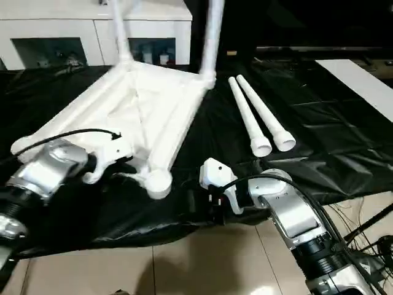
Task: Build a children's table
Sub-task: Rotate table base
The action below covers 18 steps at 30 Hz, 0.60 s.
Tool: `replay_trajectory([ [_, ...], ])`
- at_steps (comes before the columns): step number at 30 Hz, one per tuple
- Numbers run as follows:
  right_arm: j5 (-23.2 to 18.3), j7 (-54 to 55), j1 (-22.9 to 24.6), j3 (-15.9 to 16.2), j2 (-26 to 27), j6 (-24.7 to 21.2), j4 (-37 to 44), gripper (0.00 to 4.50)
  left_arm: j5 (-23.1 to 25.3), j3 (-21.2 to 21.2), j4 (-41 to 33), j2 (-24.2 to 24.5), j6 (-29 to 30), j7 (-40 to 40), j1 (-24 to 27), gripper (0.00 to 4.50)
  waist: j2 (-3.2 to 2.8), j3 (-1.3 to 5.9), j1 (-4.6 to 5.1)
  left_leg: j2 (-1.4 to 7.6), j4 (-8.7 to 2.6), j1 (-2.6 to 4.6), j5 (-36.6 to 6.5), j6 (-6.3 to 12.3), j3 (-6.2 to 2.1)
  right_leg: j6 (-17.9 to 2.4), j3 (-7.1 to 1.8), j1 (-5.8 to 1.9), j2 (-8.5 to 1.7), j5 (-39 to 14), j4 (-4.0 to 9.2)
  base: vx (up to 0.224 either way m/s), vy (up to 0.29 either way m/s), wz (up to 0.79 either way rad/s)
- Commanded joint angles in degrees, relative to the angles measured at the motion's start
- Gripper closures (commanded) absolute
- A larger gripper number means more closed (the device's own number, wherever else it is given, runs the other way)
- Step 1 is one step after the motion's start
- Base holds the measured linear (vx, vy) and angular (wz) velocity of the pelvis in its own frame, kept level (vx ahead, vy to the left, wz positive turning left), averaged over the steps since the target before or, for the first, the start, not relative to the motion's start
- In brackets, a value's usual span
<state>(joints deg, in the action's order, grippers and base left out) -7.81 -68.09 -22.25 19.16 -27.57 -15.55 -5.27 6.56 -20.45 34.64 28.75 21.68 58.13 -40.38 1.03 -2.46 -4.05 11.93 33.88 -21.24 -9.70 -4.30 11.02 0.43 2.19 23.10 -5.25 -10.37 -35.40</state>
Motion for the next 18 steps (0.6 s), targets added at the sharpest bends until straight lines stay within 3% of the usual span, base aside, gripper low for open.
replay_trajectory([
  [1,0.72,0.56,-0.32,0.15,-0.07,0.25,-0.51,0.65,0.98,3.58,1.86,0.59,5.71,-7.05,2.13,3.07,-0.44,3.07,-0.13,0.72,-4.71,-0.03,-18.43,-1.62,-1.2,-10.01,-1.18,-3.17,-2.37,-17.06,4.33,-0.023,0.0,-0.19],
  [4,0.87,0.93,-0.28,0.22,0.05,0.3,-0.6,0.65,1.19,5.47,0.03,-0.39,10.08,-11.1,3.86,3.16,-0.47,3.09,0.91,0.48,-4.9,-0.49,-19.01,-1.82,-1.87,-8.03,-0.78,-3.4,-2.33,-20.8,4.75,-0.019,0.0,-0.22],
  [6,0.92,1.06,-0.27,0.24,0.08,0.34,-0.69,0.65,1.24,6.06,-0.77,-1.09,11.53,-12.86,4.48,3.23,-0.54,3.1,1.43,0.31,-4.81,-0.45,-19.12,-1.42,-2.1,-8.03,-0.6,-3.3,-2.25,-20.88,5.02,-0.006,-0.005,-0.2],
  [8,1.01,1.21,-0.35,0.35,0.07,0.47,-0.91,0.65,1.16,6.48,-2.29,-2.08,13.32,-14.53,5.02,3.33,-0.36,3.14,1.6,0.32,-4.67,-0.33,-18.82,-0.85,-2.1,-8.5,-0.5,-3.2,-2.21,-20.36,5.11,0.0,0.0,0.0],
  [11,1.52,1.63,-0.62,0.52,0.16,1.0,-1.77,0.65,0.82,6.67,-3.44,-3.8,13.55,-15.98,5.17,3.5,-0.46,3.23,1.37,0.54,-4.29,0.39,-17.76,0.26,-1.75,-10.71,-0.58,-2.63,-2.16,-17.64,5.22,0.0,0.0,0.0],
  [13,1.91,2.01,-0.78,0.47,0.25,1.18,-2.15,0.65,-0.4,7.2,-4.25,-5.12,11.29,-16.03,5.26,3.68,-0.55,3.34,1.09,0.65,-4.18,0.49,-16.78,0.77,-1.56,-12.32,-0.54,-2.63,-2.09,-14.48,4.93,0.0,0.0,0.0],
  [14,2.26,2.43,-0.96,0.43,0.3,1.18,-2.4,0.65,-1.33,7.03,-4.58,-5.78,6.9,-14.92,5.37,3.68,-0.52,3.37,1.06,0.64,-4.15,0.39,-16.26,0.93,-1.55,-12.58,-0.52,-2.71,-2.05,-13.62,4.88,0.0,0.0,0.0],
  [18,2.96,3.49,-1.17,0.4,0.31,1.31,-3.0,0.65,0.11,5.2,-3.92,-5.62,1.3,-15.07,5.03,4.02,-0.97,3.84,0.42,0.75,-3.94,0.51,-13.01,1.64,-1.53,-14.51,-0.5,-2.89,-1.89,-4.73,3.97,0.0,0.0,0.0],
])
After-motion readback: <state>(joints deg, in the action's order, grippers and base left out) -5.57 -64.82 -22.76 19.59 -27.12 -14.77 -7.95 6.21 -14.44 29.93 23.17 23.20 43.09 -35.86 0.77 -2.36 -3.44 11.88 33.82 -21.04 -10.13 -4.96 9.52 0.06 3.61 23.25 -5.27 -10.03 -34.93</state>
